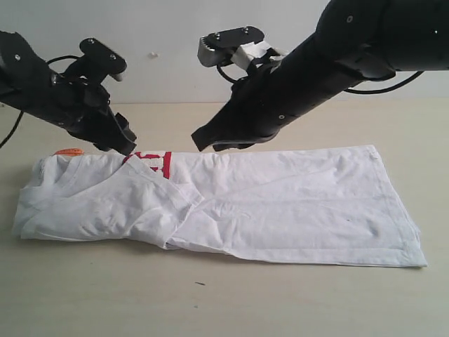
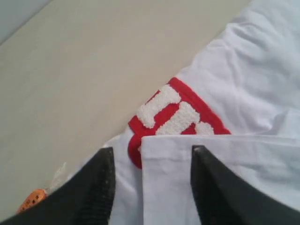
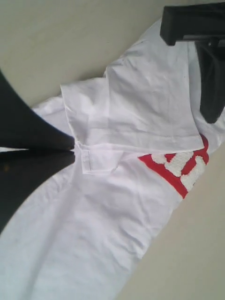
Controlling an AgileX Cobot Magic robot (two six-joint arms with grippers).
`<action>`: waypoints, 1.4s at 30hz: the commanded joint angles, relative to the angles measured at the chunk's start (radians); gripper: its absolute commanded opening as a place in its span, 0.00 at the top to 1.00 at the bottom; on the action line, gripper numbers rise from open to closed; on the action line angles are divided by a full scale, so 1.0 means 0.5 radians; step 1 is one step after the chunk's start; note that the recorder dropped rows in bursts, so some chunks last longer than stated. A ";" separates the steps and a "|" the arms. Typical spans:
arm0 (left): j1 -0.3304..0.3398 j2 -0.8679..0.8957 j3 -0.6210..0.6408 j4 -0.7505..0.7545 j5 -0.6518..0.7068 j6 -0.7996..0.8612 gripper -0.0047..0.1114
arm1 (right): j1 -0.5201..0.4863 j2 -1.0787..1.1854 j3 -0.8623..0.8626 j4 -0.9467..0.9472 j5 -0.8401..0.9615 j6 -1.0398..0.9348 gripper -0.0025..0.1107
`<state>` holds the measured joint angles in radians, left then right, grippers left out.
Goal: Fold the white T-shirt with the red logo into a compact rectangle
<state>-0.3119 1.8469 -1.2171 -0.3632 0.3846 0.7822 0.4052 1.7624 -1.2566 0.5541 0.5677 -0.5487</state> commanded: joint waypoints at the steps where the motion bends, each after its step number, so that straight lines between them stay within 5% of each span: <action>1: 0.019 -0.070 -0.013 -0.034 0.169 0.133 0.77 | -0.003 -0.068 -0.013 -0.313 -0.101 0.233 0.98; 4: -0.009 -0.075 -0.009 -0.051 0.285 0.214 0.96 | -0.026 -0.102 -0.013 -0.717 -0.065 0.649 0.98; 10: -0.013 -0.160 0.030 -0.108 0.338 0.183 0.96 | -0.255 -0.104 -0.013 -1.184 0.094 1.066 0.98; 18: 0.003 -0.262 0.151 -0.263 0.649 0.151 0.96 | -0.627 -0.099 -0.013 -1.108 0.345 1.062 0.98; 27: 0.003 -0.245 0.393 -0.271 0.528 0.151 0.96 | -0.869 0.106 0.176 -1.122 0.240 1.065 0.98; 42: 0.046 -0.130 0.306 -0.187 0.437 0.100 0.96 | -0.886 0.553 0.239 -1.182 0.085 1.064 0.98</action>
<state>-0.3083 1.7947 -1.0537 -0.4609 0.6126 0.8576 -0.0346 2.0188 -1.1555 -0.0228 0.6377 -0.0145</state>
